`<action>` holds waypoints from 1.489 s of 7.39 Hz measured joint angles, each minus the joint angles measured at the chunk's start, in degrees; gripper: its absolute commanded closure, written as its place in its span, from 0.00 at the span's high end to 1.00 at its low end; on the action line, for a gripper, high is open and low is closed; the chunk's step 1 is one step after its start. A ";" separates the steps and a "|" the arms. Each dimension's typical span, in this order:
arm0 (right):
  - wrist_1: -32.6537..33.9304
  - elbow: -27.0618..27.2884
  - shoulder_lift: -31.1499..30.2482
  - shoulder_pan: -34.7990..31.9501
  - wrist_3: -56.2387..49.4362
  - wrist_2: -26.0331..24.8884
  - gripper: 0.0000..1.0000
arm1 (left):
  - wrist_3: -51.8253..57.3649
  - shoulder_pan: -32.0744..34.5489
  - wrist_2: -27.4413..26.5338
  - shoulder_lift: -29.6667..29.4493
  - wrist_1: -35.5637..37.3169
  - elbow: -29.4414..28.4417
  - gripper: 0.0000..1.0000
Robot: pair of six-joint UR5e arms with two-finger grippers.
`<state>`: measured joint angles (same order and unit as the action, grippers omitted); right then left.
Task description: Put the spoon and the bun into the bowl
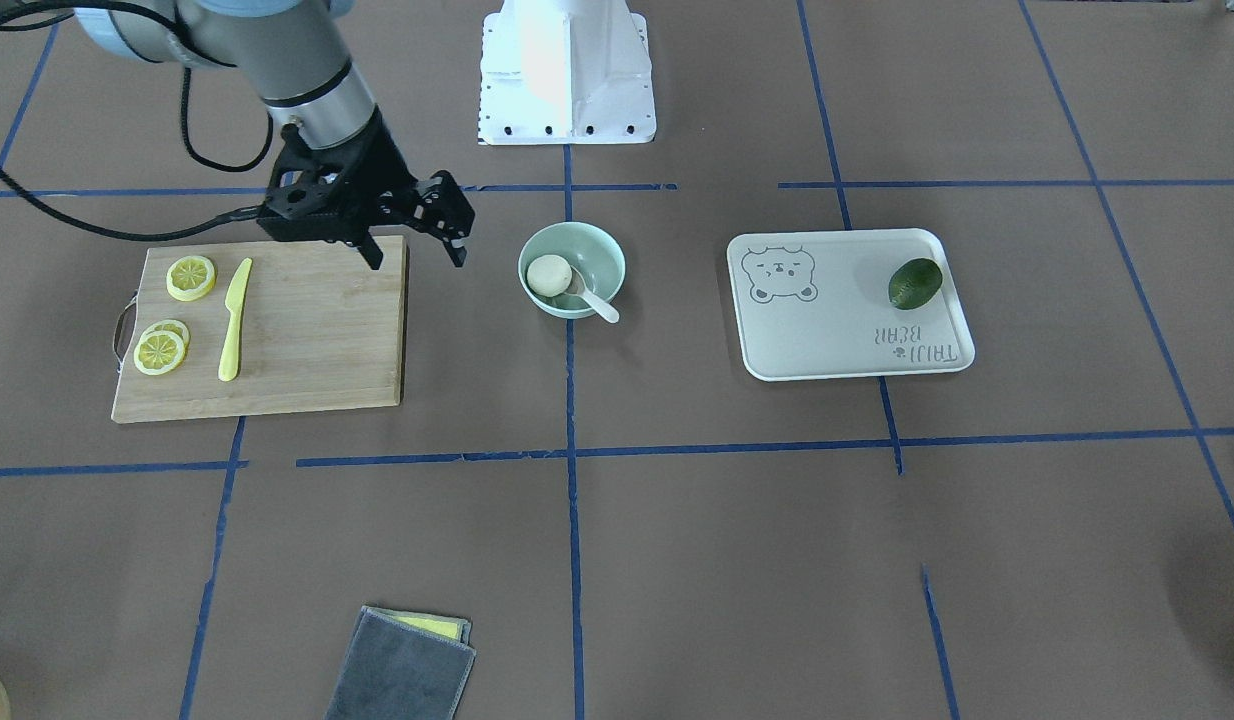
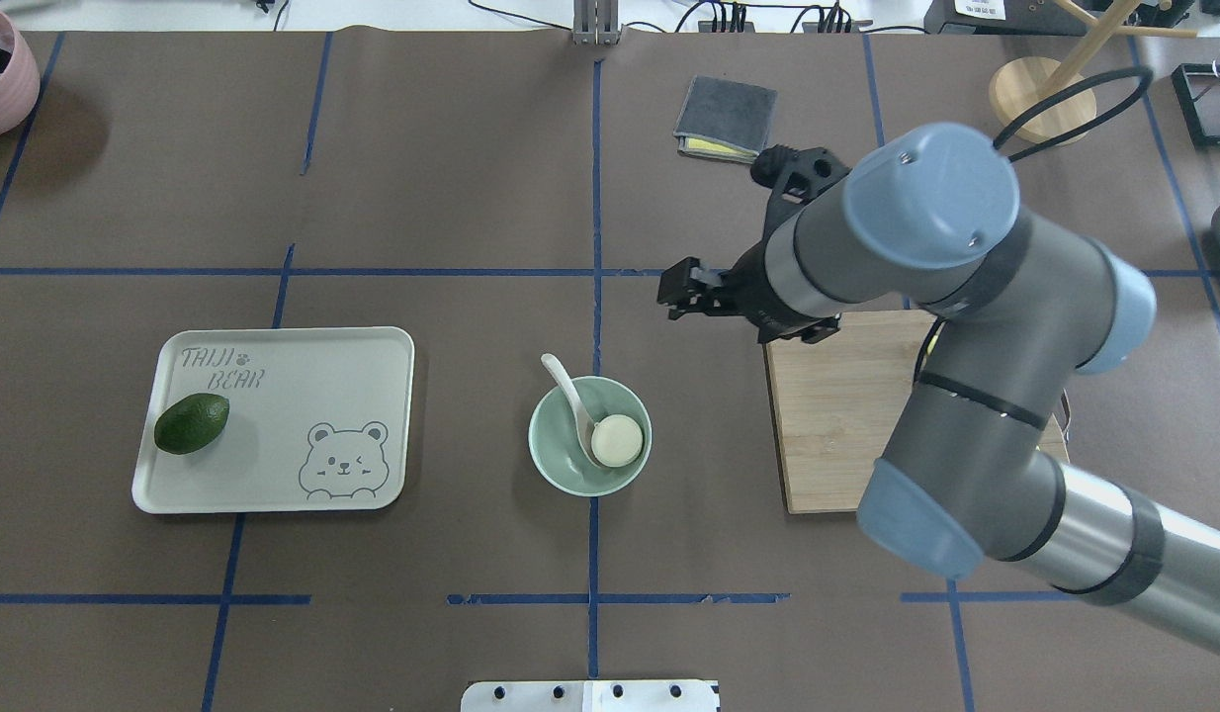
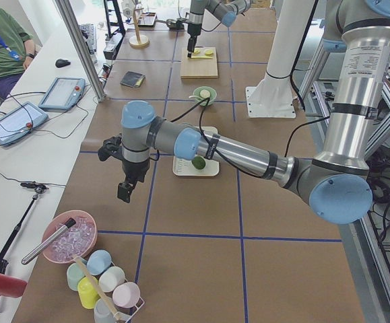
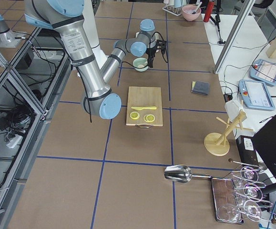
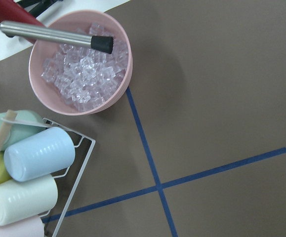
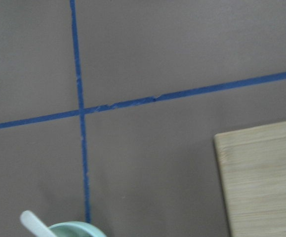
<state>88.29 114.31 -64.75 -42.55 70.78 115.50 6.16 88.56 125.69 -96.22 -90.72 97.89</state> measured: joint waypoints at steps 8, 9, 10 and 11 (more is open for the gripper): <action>2.24 -9.46 -19.46 -34.02 -55.36 20.66 1.00 | -5.61 1.97 6.64 7.52 -0.61 -1.78 1.00; 2.20 -13.40 -20.06 -37.64 -62.46 21.52 1.00 | -5.68 1.95 6.66 7.59 -0.61 -1.71 1.00; 2.12 -17.27 -20.59 -40.77 -68.59 21.91 1.00 | -5.71 1.93 6.67 7.61 -0.61 -1.68 1.00; 2.02 -20.84 -21.10 -43.46 -73.54 22.06 1.00 | -5.71 1.94 6.66 7.62 -0.62 -1.66 1.00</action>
<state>90.31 93.47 -85.85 -86.00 -2.76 137.56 0.44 90.50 132.34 -88.60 -91.34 96.23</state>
